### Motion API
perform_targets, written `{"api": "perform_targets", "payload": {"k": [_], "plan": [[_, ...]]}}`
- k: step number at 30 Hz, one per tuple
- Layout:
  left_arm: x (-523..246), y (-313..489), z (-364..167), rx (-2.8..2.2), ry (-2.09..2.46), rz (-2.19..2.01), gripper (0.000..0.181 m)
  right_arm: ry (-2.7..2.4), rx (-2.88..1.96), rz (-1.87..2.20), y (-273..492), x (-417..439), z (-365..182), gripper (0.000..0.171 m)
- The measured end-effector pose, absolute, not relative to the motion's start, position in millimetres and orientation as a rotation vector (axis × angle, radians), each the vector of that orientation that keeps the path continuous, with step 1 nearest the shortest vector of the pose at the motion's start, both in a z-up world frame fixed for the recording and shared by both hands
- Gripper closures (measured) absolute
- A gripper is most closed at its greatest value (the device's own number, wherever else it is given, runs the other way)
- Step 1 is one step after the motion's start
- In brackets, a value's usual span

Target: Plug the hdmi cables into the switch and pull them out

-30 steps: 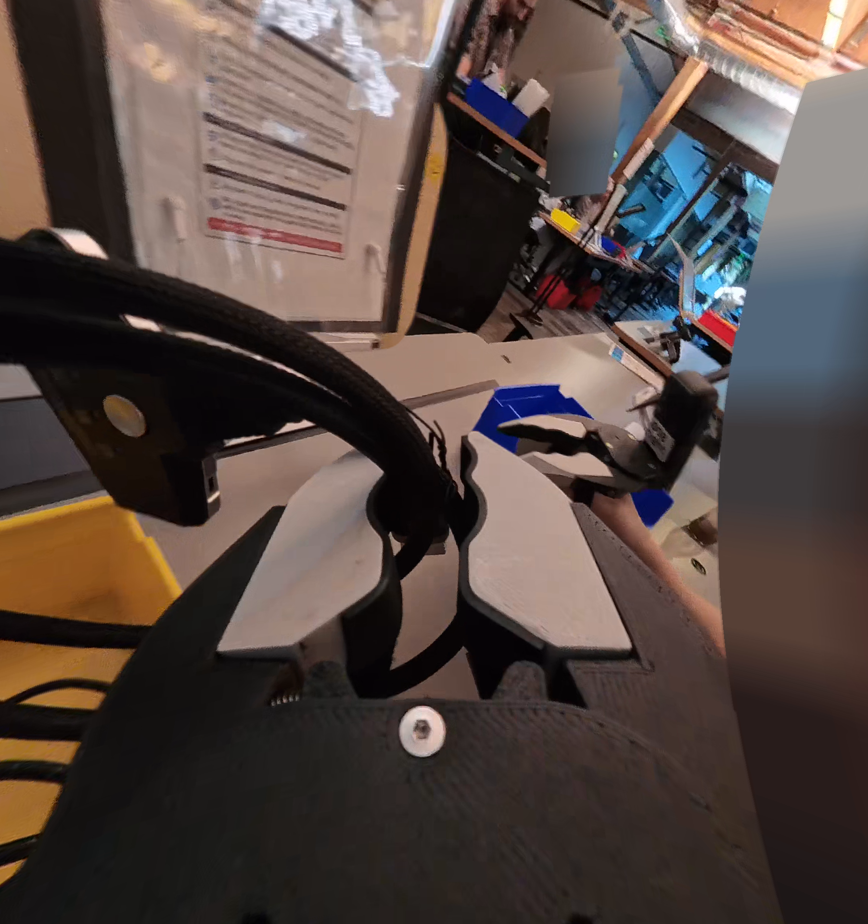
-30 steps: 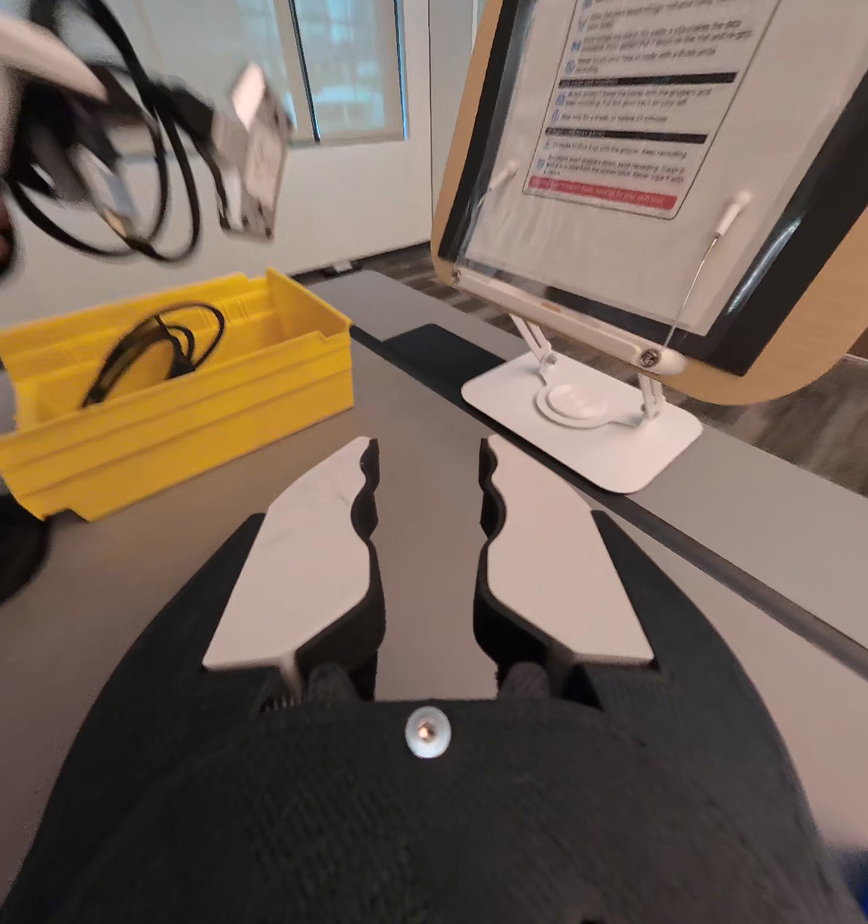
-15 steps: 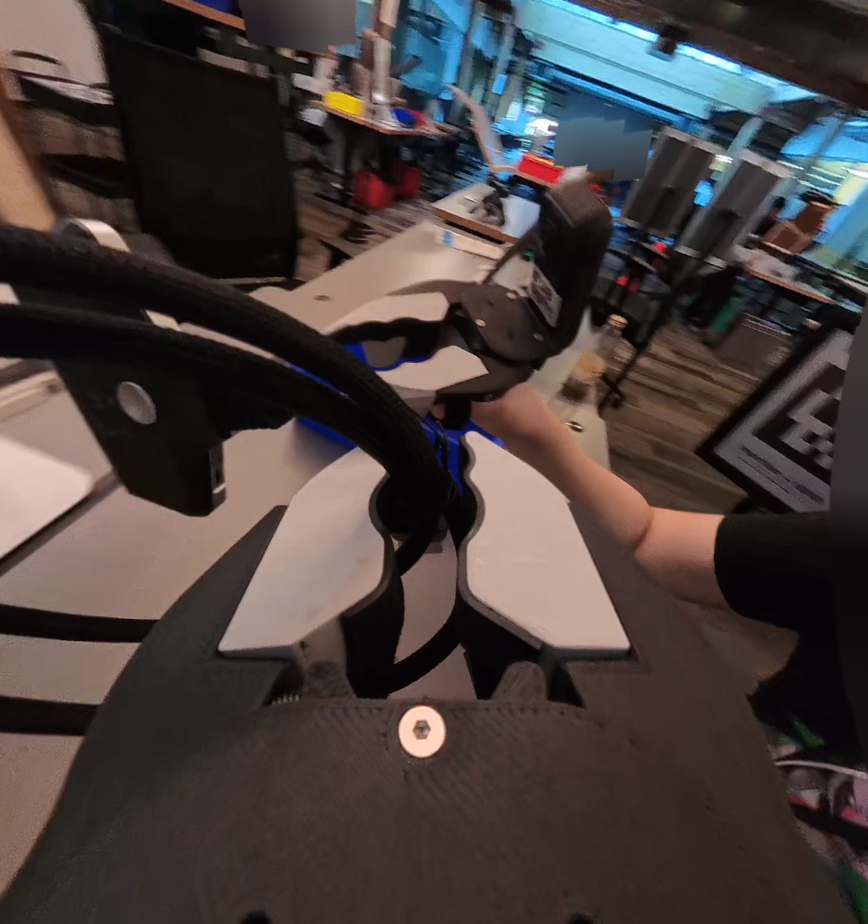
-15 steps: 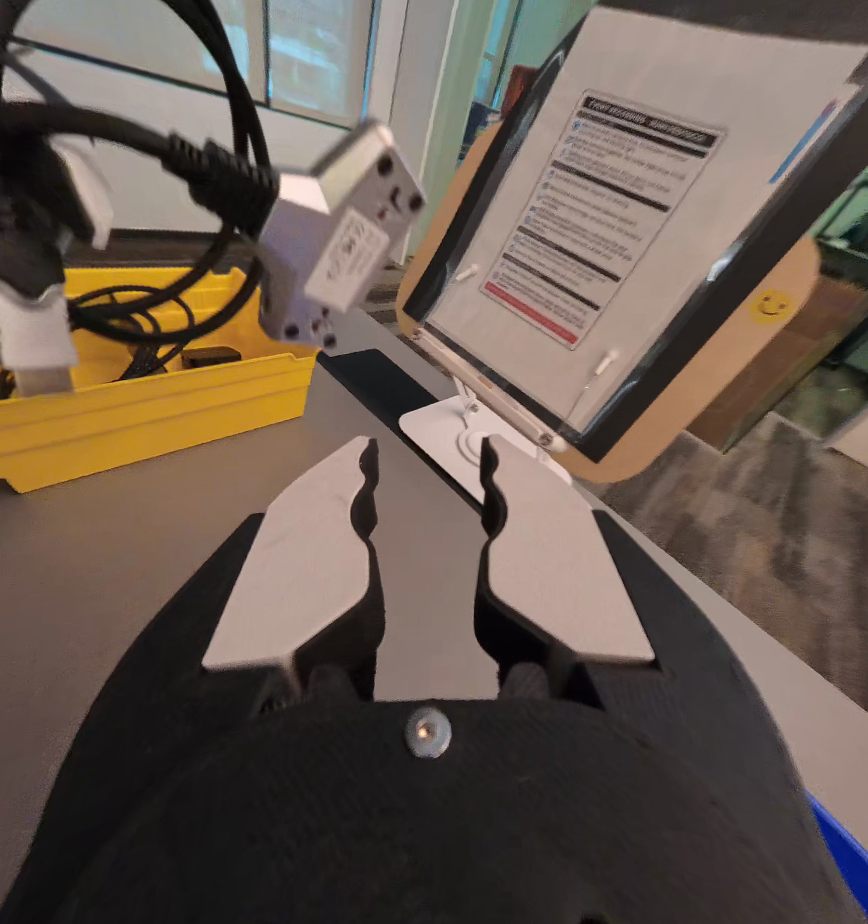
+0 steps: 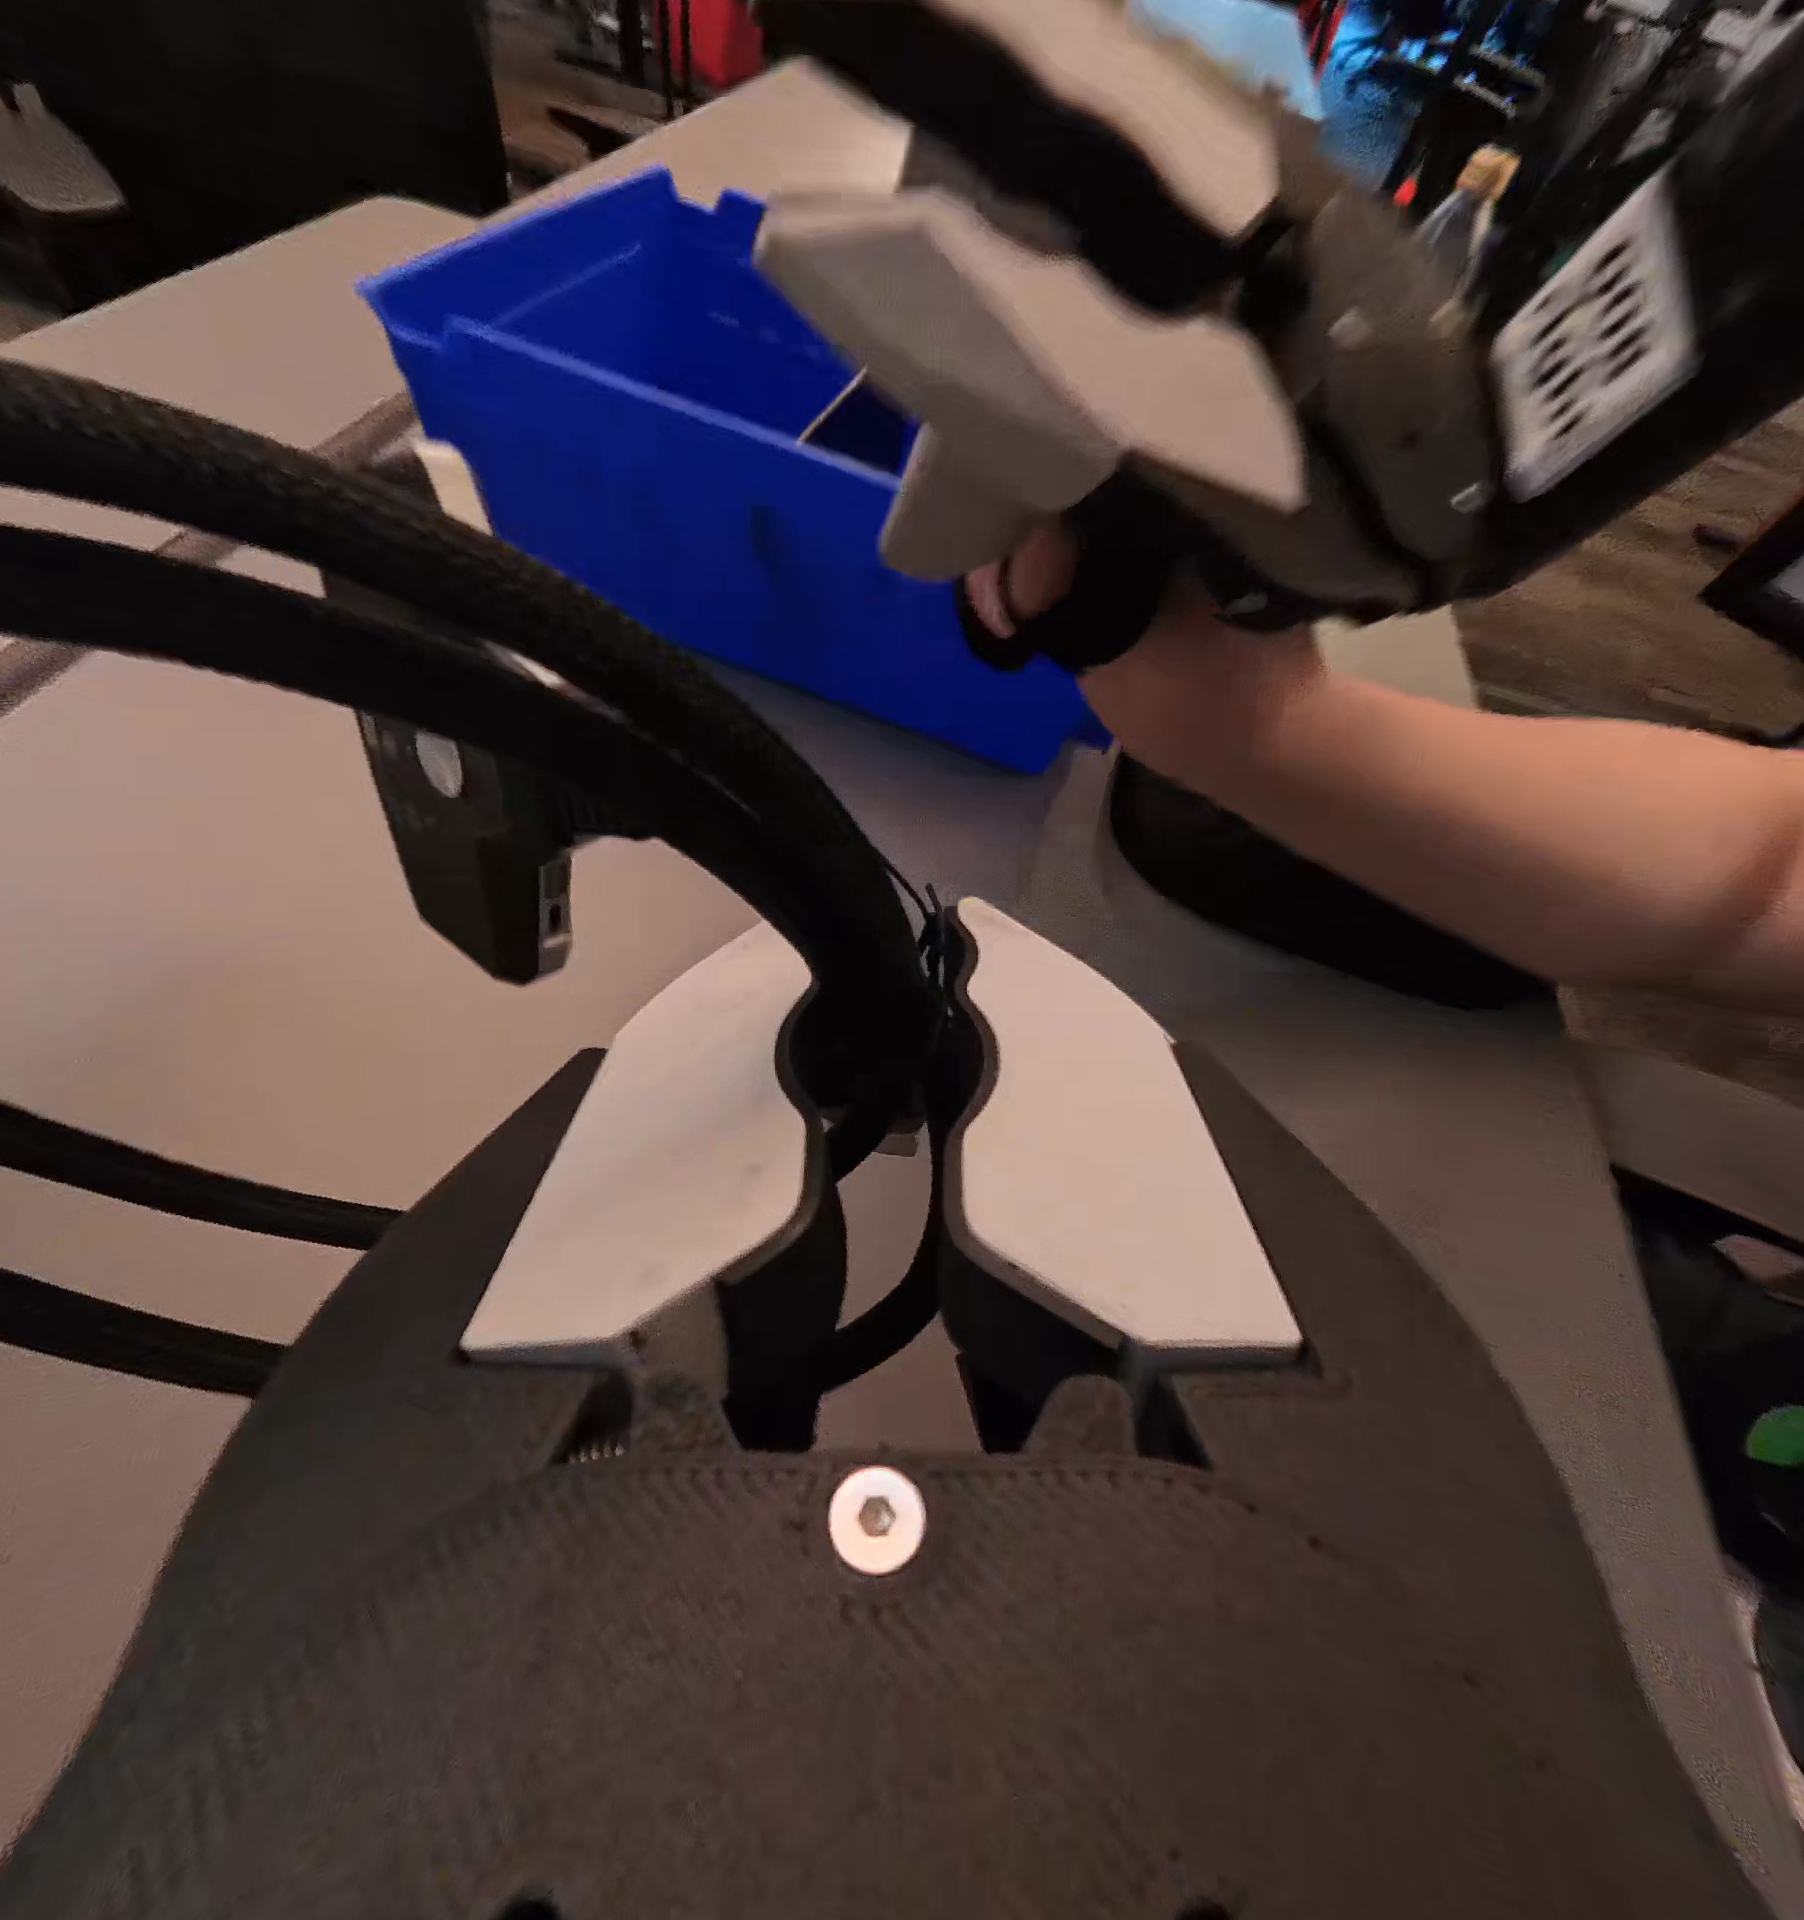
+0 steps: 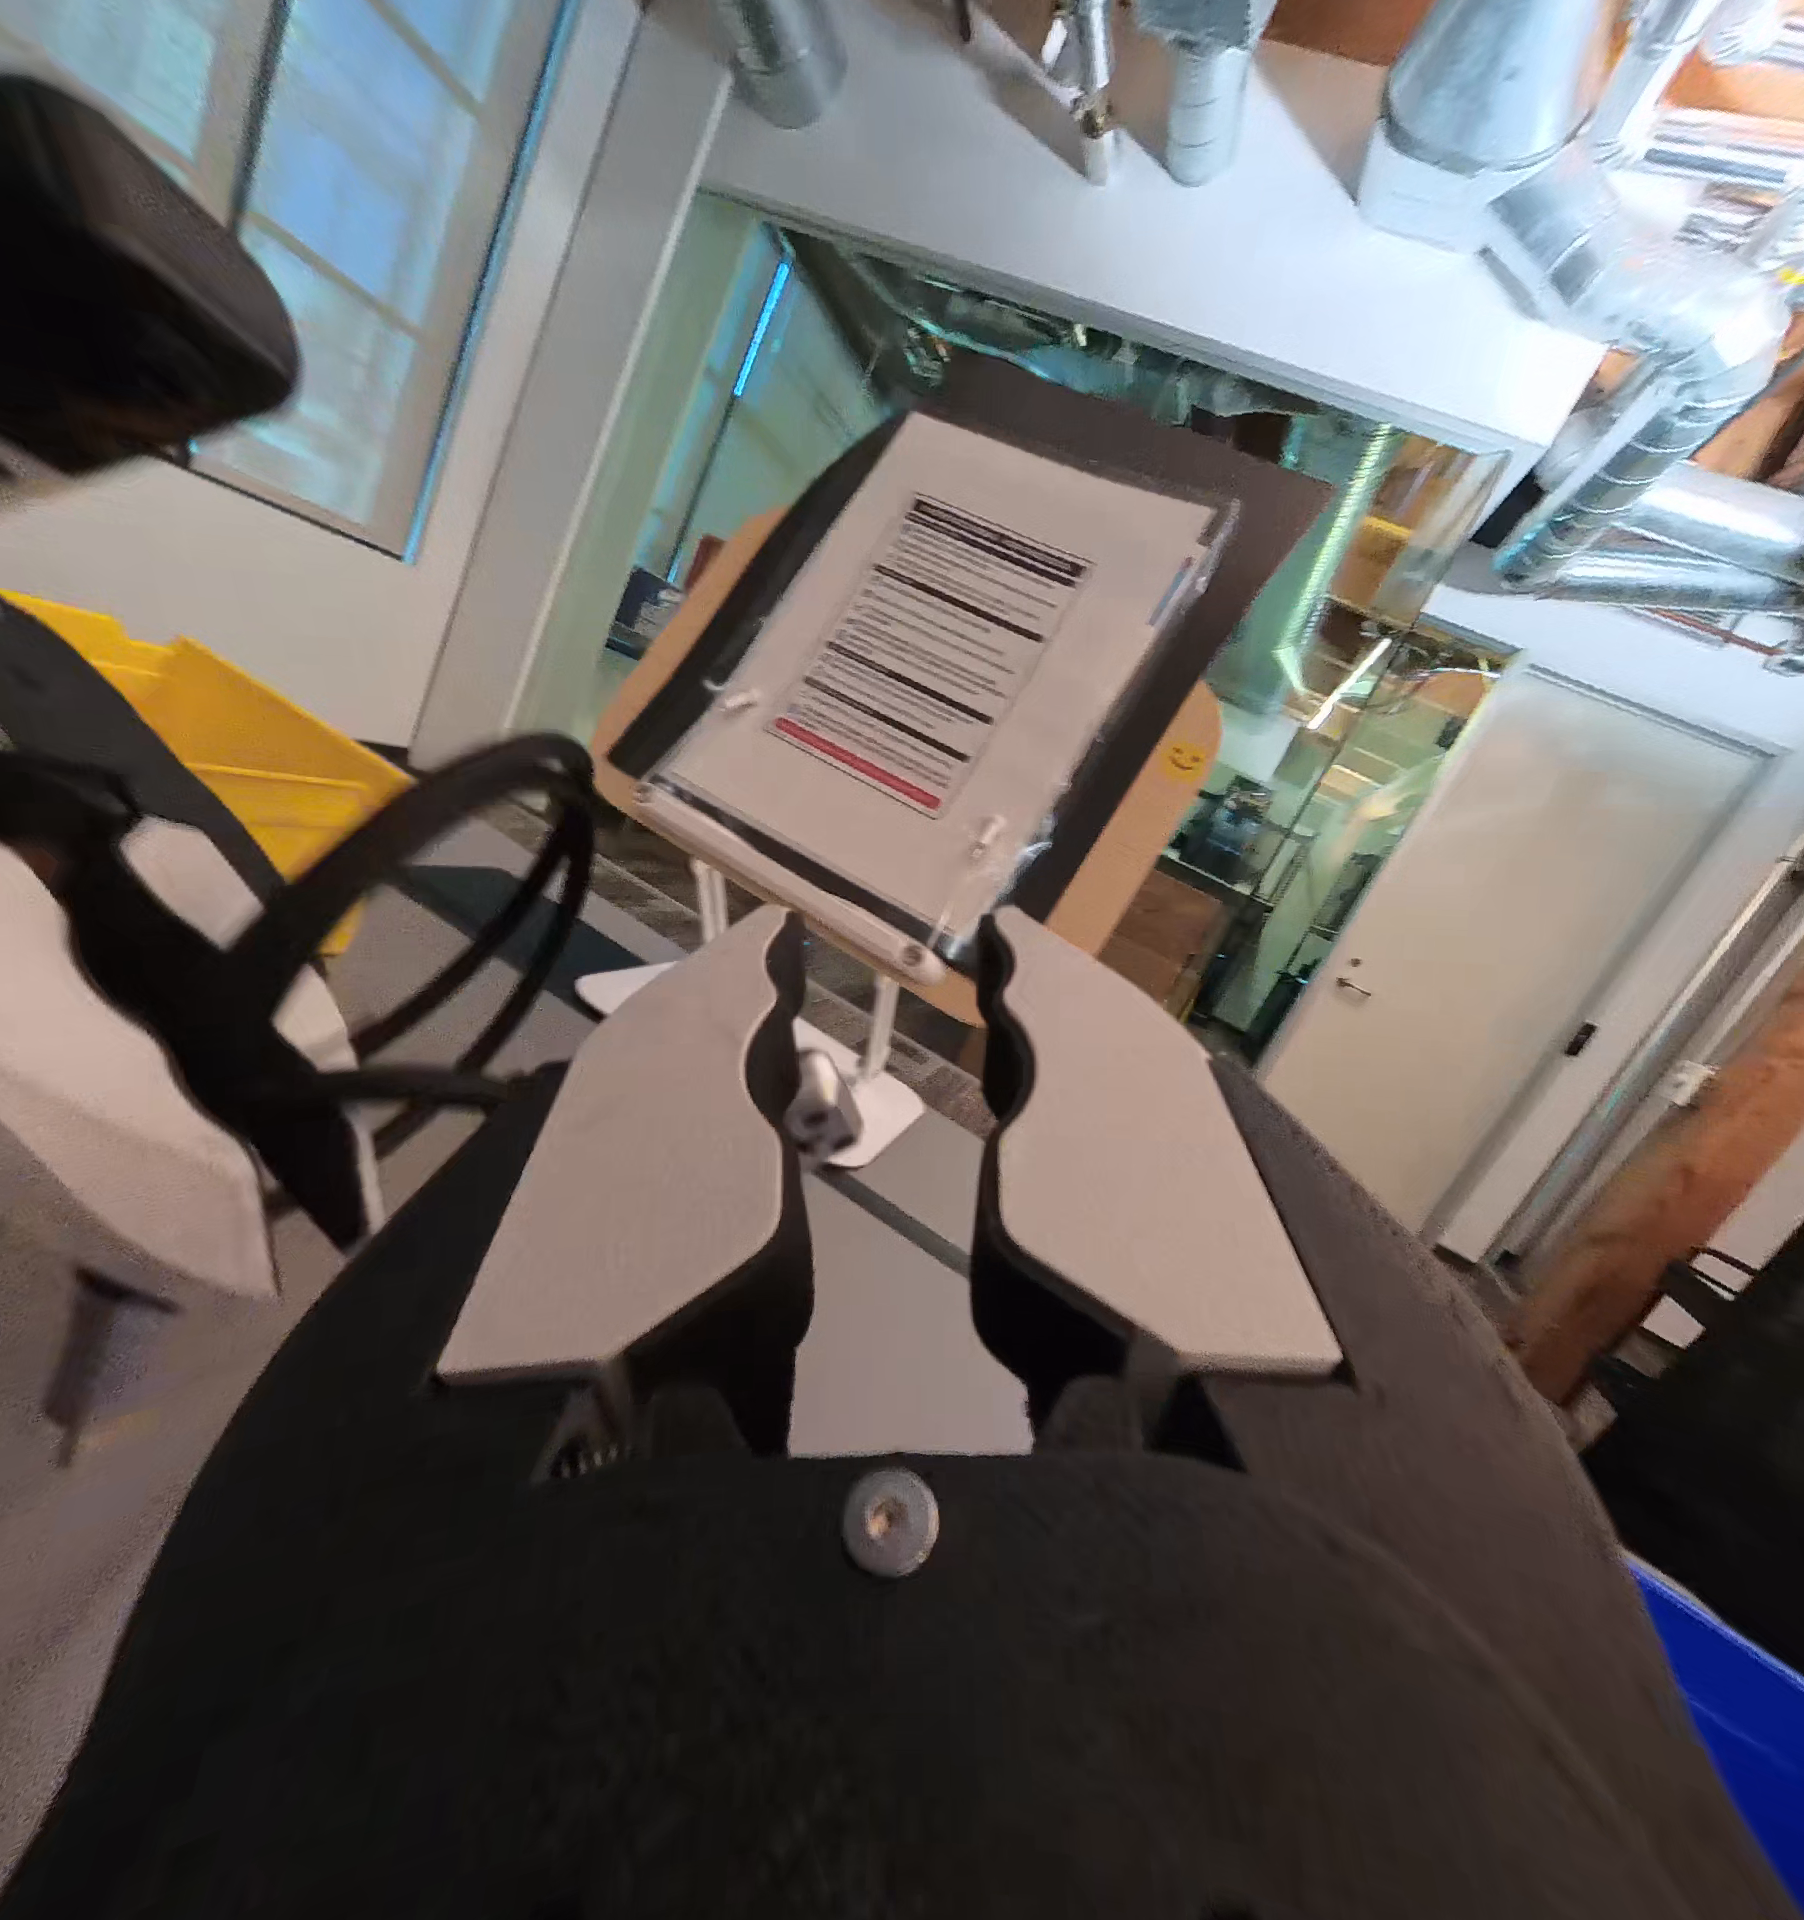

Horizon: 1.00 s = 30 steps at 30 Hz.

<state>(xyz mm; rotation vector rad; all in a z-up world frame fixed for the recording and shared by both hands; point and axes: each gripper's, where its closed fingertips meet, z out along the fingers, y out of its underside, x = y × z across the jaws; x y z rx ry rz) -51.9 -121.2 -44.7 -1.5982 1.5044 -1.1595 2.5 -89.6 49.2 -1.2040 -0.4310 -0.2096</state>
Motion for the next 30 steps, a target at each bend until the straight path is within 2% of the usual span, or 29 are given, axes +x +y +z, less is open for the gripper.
{"api": "perform_targets", "payload": {"k": [7,16,20,26,30], "plan": [[-52,-127,-63,-1.561,1.474,-1.179,0.165,-0.360,-1.373,-0.239,-74,11,5,0.142],[-49,-127,-64,-1.529,1.568,-1.003,0.165,-0.370,-1.236,-0.290,-89,11,37,0.143],[-48,-131,-77,-1.556,1.646,-0.859,0.165,-0.311,-1.254,-0.311,-88,27,27,0.143],[-64,-158,-125,-1.514,1.927,-0.550,0.166,-0.358,-1.238,-0.294,-106,14,19,0.143],[-67,-162,-130,-1.472,1.979,-0.429,0.167,-0.385,-1.291,-0.295,-105,13,11,0.143]]}}
